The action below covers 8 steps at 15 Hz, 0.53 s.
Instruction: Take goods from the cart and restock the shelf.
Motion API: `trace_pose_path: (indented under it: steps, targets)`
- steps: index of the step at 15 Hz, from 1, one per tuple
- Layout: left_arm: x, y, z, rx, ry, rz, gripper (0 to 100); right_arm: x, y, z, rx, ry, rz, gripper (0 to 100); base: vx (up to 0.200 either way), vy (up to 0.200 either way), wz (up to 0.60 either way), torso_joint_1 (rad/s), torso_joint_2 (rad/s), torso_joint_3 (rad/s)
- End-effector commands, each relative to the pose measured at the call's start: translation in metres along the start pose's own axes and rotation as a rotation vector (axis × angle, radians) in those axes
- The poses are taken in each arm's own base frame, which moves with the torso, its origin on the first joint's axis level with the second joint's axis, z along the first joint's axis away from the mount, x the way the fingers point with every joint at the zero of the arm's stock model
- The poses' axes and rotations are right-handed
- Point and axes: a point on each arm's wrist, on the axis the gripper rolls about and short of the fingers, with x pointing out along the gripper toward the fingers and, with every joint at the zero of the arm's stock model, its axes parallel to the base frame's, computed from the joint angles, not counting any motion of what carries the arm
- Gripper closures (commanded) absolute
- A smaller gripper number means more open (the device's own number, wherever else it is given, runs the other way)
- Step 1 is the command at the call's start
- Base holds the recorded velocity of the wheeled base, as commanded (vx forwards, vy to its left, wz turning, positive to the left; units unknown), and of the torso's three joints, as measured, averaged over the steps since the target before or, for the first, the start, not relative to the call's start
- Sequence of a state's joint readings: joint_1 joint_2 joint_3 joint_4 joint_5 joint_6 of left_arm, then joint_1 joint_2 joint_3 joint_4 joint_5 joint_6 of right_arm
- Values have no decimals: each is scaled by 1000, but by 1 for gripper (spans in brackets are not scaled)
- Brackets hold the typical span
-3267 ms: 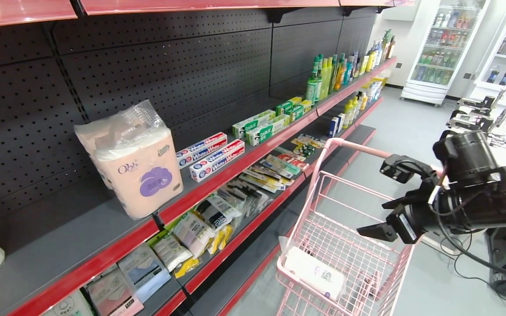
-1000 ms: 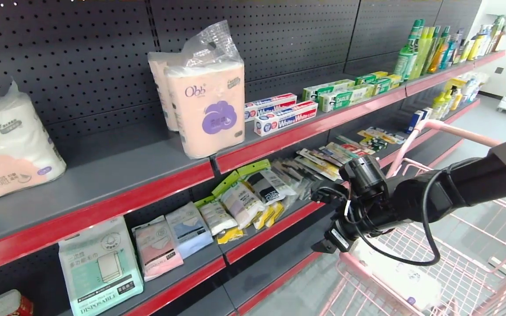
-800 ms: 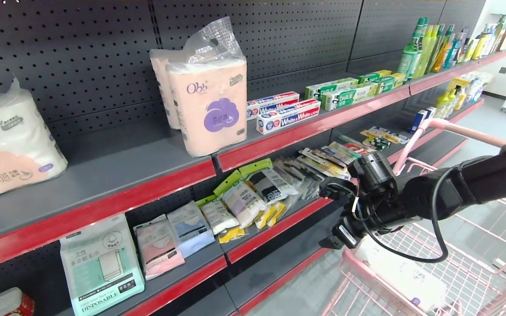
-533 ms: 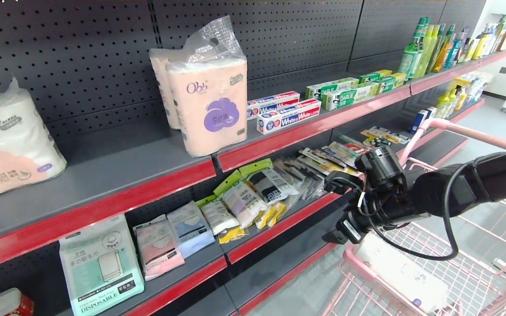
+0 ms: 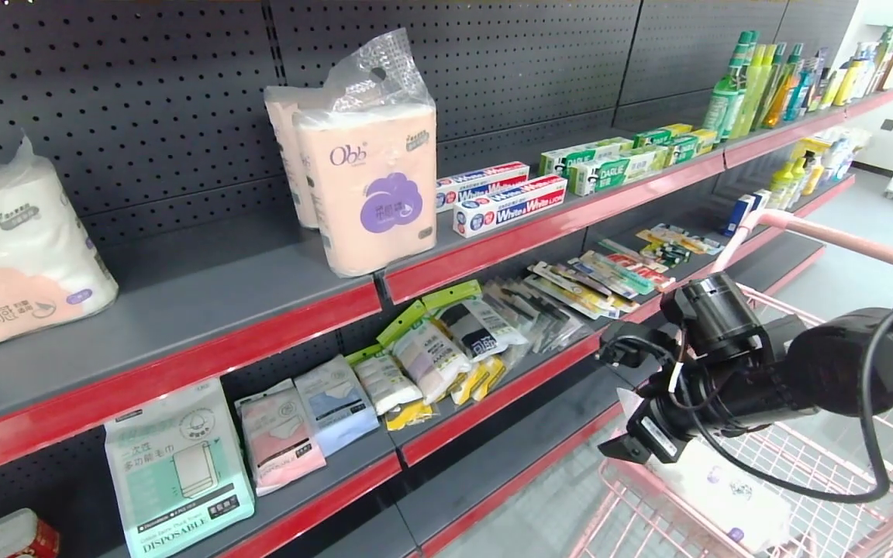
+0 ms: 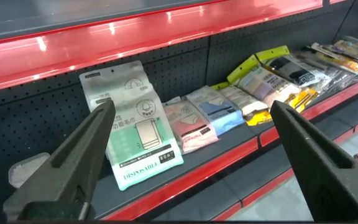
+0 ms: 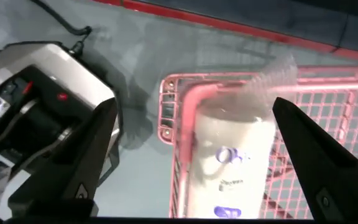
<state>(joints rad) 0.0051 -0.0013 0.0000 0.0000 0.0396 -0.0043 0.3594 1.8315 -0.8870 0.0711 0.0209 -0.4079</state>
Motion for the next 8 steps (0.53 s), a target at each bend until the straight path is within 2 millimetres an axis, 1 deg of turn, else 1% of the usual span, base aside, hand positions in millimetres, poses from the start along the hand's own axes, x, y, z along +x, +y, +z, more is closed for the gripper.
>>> trace_pose_path:
  steps: [1,3,5,6,7,8]
  targets:
    - [0,0,0,0,3,1,0,-8,-4,-3,12,-3,-37,0,0,0,0,0,0,0]
    - [0,0,0,0,1,1,0,-10,-6,-7,19,13,-64,0,0,0,0,0,0,0]
    - [0,0,0,0,3,0,0,-2,-15,-21,-7,80,-87,0,0,0,0,0,0,0]
    - [0,0,0,0,1,0,0,-1,-21,-26,-23,96,-93,0,0,0,0,0,0,0]
    - [0,0,0,0,1,0,0,0,-26,-30,-41,107,-96,0,0,0,0,0,0,0]
    - [0,0,0,0,1,0,0,0,-26,-30,-41,107,-96,0,0,0,0,0,0,0]
